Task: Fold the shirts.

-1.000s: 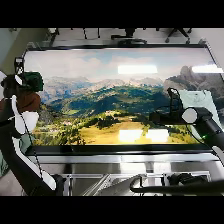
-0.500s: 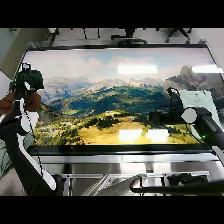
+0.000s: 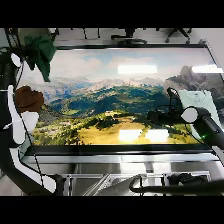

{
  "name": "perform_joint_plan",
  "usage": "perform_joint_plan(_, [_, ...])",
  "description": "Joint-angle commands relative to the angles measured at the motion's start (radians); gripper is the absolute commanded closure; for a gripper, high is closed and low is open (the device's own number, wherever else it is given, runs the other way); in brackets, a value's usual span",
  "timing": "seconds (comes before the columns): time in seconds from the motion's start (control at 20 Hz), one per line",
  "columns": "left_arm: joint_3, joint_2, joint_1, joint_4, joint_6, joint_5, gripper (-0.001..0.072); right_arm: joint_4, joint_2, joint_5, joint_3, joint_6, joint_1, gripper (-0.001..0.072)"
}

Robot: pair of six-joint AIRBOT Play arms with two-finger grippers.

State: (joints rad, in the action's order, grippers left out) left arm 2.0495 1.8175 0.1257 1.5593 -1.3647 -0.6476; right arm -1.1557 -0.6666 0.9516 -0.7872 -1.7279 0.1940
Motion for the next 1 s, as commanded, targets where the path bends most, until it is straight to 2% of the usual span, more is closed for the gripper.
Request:
perform_joint_plan(0.0, [-0.006, -0.178, -0.111, -0.189, -0.1, -0.392, 0.0683, 0.019, 0.0, 0.007, 0.0, 0.041, 0.001, 0.0687])
perform_joint_plan(0.1, [-0.091, -0.259, -0.197, -0.327, -0.088, -0.615, 0.0684, 0.02, 0.001, 0.007, 0.0, 0.084, 0.001, 0.0687])
perform_joint_plan(0.15, [-0.148, -0.293, -0.247, -0.351, -0.084, -0.676, 0.0685, 0.02, 0.0, 0.007, 0.0, 0.095, 0.001, 0.0688])
perform_joint_plan(0.25, [-0.304, -0.368, -0.361, -0.355, -0.084, -0.716, 0.0686, 0.02, 0.002, 0.016, 0.0, 0.121, 0.001, 0.0689])
perform_joint_plan(0.4, [-0.555, -0.449, -0.518, -0.355, -0.095, -0.631, 0.0685, 0.019, -0.001, 0.057, 0.0, 0.135, 0.001, 0.0688])
perform_joint_plan(0.55, [-0.735, -0.459, -0.625, -0.356, -0.183, -0.497, 0.0679, 0.016, -0.001, 0.062, 0.0, 0.135, 0.001, 0.068])
perform_joint_plan(0.6, [-0.772, -0.454, -0.65, -0.358, -0.202, -0.466, 0.0678, 0.016, -0.002, 0.061, 0.0, 0.13, 0.001, 0.0544])
perform_joint_plan(0.65, [-0.799, -0.451, -0.671, -0.358, -0.206, -0.449, 0.0606, 0.018, -0.007, 0.058, 0.0, 0.13, 0.001, 0.027])
perform_joint_plan(0.7, [-0.818, -0.447, -0.69, -0.357, -0.206, -0.445, 0.0196, 0.023, -0.015, 0.059, 0.0, 0.131, 0.001, 0.0178])
perform_joint_plan(0.75, [-0.828, -0.446, -0.703, -0.356, -0.214, -0.445, 0.0014, 0.035, -0.027, 0.059, 0.0, 0.132, 0.002, 0.019])
perform_joint_plan(0.95, [-0.829, -0.47, -0.69, -0.354, -0.209, -0.476, 0.0011, 0.111, -0.093, 0.059, 0.0, 0.218, 0.041, 0.0189])
